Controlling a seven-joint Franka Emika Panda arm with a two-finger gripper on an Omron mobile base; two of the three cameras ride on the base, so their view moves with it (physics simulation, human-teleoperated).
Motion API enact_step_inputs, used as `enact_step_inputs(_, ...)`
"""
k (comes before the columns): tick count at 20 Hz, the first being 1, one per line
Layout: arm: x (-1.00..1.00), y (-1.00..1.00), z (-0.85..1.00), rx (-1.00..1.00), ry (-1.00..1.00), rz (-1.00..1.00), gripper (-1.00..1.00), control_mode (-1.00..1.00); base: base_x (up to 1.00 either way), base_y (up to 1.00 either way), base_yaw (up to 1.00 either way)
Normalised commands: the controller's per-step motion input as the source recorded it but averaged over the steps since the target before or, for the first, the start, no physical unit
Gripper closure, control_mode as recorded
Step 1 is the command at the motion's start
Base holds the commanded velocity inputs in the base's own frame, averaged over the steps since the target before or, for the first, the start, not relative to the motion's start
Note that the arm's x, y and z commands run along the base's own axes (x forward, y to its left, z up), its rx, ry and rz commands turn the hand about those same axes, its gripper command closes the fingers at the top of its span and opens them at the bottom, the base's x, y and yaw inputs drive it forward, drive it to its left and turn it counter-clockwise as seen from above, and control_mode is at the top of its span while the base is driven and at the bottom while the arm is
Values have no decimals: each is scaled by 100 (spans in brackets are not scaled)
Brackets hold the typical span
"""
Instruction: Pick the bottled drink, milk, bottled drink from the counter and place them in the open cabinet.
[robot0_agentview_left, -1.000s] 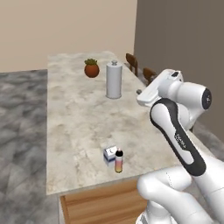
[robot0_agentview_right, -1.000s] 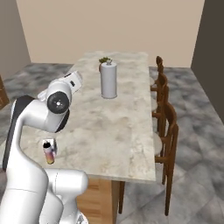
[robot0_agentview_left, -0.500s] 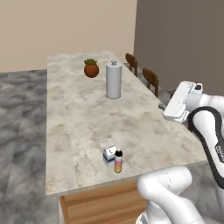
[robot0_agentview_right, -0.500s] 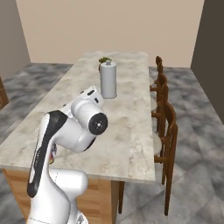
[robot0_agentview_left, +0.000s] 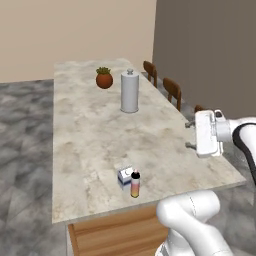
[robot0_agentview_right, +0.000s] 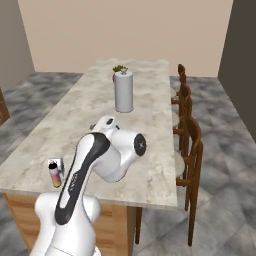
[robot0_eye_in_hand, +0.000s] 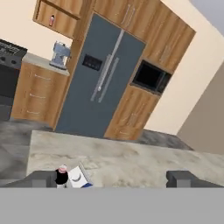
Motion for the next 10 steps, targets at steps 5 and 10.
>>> enact_step_inputs(5,0,2,-90,-20,20,39,-100,-100,0,0,0)
enact_step_inputs(10,5,9,-100,-27,27,30,-100,-100,0,0,0)
